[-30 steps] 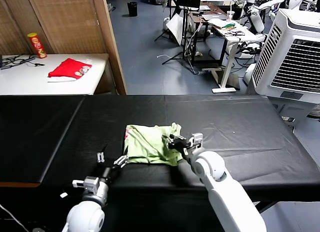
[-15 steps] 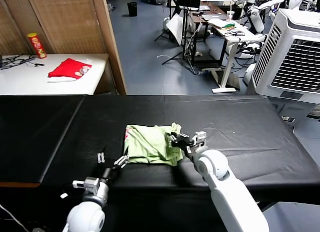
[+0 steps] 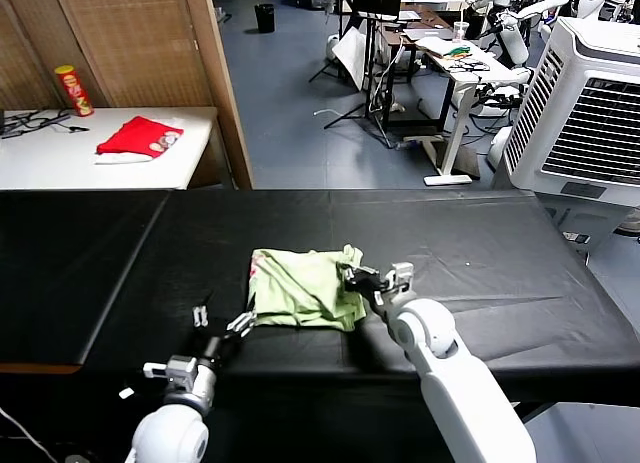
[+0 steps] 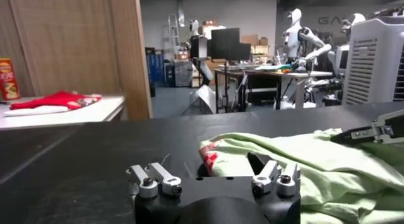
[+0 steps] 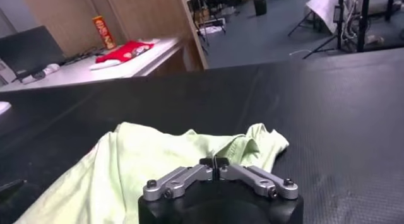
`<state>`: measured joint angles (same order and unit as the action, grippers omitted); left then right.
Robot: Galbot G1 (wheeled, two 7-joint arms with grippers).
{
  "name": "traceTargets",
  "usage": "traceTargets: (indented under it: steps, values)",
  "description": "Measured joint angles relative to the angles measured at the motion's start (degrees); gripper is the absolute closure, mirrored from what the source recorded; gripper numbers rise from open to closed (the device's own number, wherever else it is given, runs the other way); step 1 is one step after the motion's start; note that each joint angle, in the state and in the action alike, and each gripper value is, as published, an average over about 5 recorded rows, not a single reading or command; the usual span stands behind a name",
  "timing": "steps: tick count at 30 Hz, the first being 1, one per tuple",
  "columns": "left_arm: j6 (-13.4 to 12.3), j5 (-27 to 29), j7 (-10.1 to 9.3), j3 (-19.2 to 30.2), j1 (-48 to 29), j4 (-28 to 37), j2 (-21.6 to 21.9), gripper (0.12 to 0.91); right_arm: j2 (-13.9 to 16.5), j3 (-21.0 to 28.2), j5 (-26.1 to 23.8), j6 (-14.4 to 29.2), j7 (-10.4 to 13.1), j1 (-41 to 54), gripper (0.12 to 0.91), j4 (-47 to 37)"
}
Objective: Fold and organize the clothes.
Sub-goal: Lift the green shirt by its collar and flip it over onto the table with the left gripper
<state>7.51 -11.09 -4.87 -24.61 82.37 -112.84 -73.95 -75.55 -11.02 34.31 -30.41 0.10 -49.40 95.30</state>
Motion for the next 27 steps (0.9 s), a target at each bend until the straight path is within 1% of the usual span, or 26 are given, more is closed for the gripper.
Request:
traceTargets:
  steps: [4, 8, 12, 14, 15, 17, 18, 19, 21, 22, 24, 25, 27]
  values:
    - [-0.04, -0.01, 0.01, -0.04, 0.0, -0.19, -0.03, 0.232, -0.24, -0.99, -0.84, 0.21, 0.76, 0.44, 0.904, -0.91]
    - [-0.14, -0.04, 0.02, -0.1, 0.06, -0.3, -0.05, 0.232, -0.52, -1.74, -2.79, 0.74, 0.66, 0.57, 0.904, -2.23]
    - [-0.27, -0.17, 0.05, -0.2, 0.15, -0.39, -0.06, 0.232, -0.77, -2.14, -4.72, 1.58, -0.32, 0.72, 0.903, -3.89]
    - [-0.33, -0.29, 0.08, -0.29, 0.16, -0.46, -0.06, 0.232, -0.84, -2.27, -6.4, 2.38, -1.34, 0.89, 0.894, -4.64]
    - [-0.36, -0.4, 0.11, -0.33, 0.17, -0.5, -0.06, 0.232, -0.85, -2.35, -7.45, 2.84, -2.0, 0.98, 0.876, -4.98]
    - [-0.46, -0.75, 0.2, -0.43, 0.16, -0.56, -0.03, 0.232, -0.76, -2.57, -9.74, 3.67, -3.62, 1.09, 0.809, -5.53]
    - [-0.51, -1.05, 0.25, -0.48, 0.14, -0.59, 0.0, 0.232, -0.66, -2.7, -11.0, 4.02, -4.47, 1.12, 0.763, -5.71]
    - [-0.57, -1.41, 0.3, -0.52, 0.11, -0.6, 0.05, 0.232, -0.52, -2.86, -12.24, 4.25, -5.28, 1.11, 0.7, -5.79]
    - [-0.7, -2.5, 0.56, -0.63, -0.06, -0.54, 0.17, 0.232, -0.07, -3.26, -14.54, 4.4, -6.84, 0.94, 0.599, -5.62]
    - [-0.75, -3.2, 0.76, -0.7, -0.19, -0.47, 0.24, 0.232, 0.21, -3.47, -15.49, 4.37, -7.46, 0.8, 0.532, -5.38]
    - [-0.83, -4.89, 1.26, -0.81, -0.55, -0.21, 0.41, 0.232, 0.88, -3.94, -16.84, 4.25, -8.07, 0.35, 0.432, -4.56]
    - [-0.82, -5.84, 1.53, -0.84, -0.78, -0.03, 0.51, 0.232, 1.26, -4.2, -17.22, 4.23, -7.98, 0.06, 0.371, -3.99]
    - [-0.67, -8.09, 1.95, -0.83, -1.39, 0.46, 0.7, 0.232, 2.09, -4.82, -17.49, 4.28, -7.47, -0.7, 0.294, -2.61]
